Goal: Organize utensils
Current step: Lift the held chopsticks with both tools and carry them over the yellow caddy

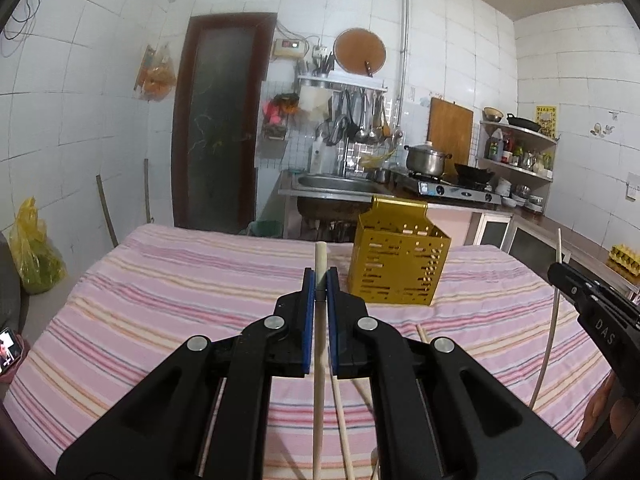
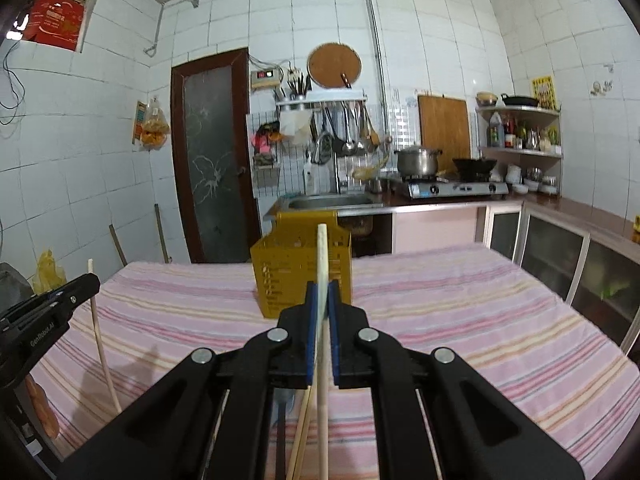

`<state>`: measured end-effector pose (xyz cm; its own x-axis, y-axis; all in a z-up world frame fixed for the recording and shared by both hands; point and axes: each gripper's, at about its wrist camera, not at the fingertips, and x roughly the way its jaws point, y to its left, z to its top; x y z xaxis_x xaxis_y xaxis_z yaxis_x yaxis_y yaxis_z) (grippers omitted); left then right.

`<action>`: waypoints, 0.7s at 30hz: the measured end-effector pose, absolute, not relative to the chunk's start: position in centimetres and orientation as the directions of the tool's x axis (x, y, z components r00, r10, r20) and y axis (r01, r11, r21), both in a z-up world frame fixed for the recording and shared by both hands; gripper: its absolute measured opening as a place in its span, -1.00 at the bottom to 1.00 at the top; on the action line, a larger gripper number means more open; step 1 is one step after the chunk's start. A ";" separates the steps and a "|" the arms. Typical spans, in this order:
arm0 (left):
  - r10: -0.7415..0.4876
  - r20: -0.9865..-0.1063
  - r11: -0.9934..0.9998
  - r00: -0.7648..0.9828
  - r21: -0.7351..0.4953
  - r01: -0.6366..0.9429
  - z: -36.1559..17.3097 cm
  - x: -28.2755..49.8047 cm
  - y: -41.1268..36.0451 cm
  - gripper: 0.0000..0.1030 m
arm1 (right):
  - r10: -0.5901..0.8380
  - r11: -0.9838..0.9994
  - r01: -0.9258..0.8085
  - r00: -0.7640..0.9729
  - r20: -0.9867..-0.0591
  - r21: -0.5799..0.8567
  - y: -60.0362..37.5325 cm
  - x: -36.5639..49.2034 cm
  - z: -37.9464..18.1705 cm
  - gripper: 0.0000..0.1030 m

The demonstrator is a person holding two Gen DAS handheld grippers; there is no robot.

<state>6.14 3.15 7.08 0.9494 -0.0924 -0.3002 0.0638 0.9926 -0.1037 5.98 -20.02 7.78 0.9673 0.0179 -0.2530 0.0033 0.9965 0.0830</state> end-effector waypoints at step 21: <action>-0.136 -0.182 0.986 0.974 -0.116 0.116 15.1 16.2 0.5 -0.91 | -0.017 0.993 0.034 0.988 -0.152 0.111 -22.3 15.8 13.7 -0.89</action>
<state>16.19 0.48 15.06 0.9739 -0.1356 -0.1821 0.1156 0.9865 -0.1160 15.83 -22.30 13.71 0.9883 -0.0169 -0.1517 0.0340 0.9933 0.1107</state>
